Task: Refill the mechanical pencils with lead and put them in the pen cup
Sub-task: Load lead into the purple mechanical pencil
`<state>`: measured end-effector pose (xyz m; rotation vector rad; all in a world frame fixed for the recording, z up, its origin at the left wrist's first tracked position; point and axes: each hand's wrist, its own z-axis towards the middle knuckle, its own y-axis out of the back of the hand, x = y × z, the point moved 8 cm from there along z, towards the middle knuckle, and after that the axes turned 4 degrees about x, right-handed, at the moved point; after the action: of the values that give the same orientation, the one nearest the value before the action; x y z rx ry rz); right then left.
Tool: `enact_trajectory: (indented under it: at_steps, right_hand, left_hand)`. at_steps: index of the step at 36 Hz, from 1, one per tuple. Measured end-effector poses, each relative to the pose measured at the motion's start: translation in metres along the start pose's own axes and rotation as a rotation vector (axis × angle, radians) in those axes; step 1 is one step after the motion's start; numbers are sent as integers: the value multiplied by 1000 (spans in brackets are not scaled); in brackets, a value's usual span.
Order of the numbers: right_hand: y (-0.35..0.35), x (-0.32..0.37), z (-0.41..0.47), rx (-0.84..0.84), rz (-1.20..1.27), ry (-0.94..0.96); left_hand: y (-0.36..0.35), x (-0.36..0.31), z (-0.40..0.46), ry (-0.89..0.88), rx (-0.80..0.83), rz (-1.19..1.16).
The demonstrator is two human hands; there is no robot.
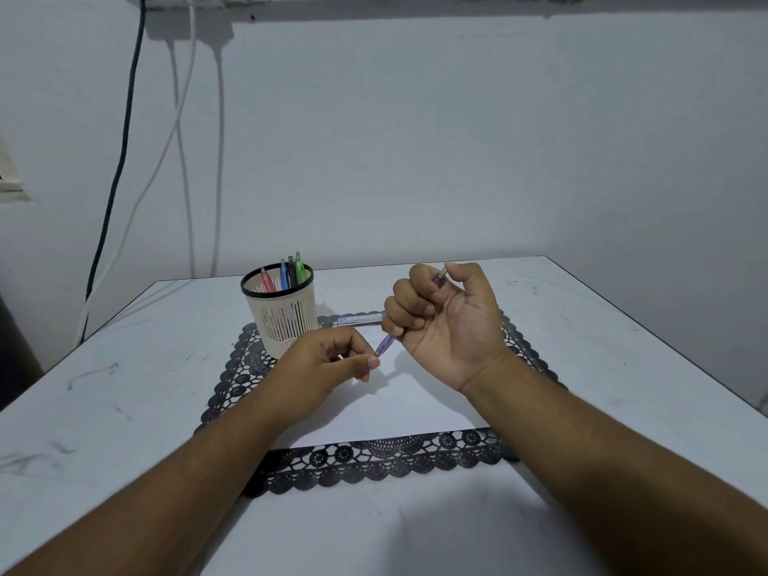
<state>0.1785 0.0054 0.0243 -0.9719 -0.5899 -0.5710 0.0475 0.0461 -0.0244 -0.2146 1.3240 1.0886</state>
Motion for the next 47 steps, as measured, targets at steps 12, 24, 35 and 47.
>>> enact_trajectory:
  at_steps: [12, 24, 35, 47]
  right_hand:
    - [1, 2, 0, -11, 34, -5]
    - [1, 3, -1, -30, 56, -7]
    - [-2, 4, -1, 3, 14, -25]
    - [-5, 4, -1, 35, 9, -40]
  left_hand:
    - [-1, -1, 0, -6, 1, -60]
    - [-2, -1, 0, -5, 1, -63]
    - [-6, 0, 2, -9, 12, -104]
    - [-10, -1, 2, -27, 26, -114]
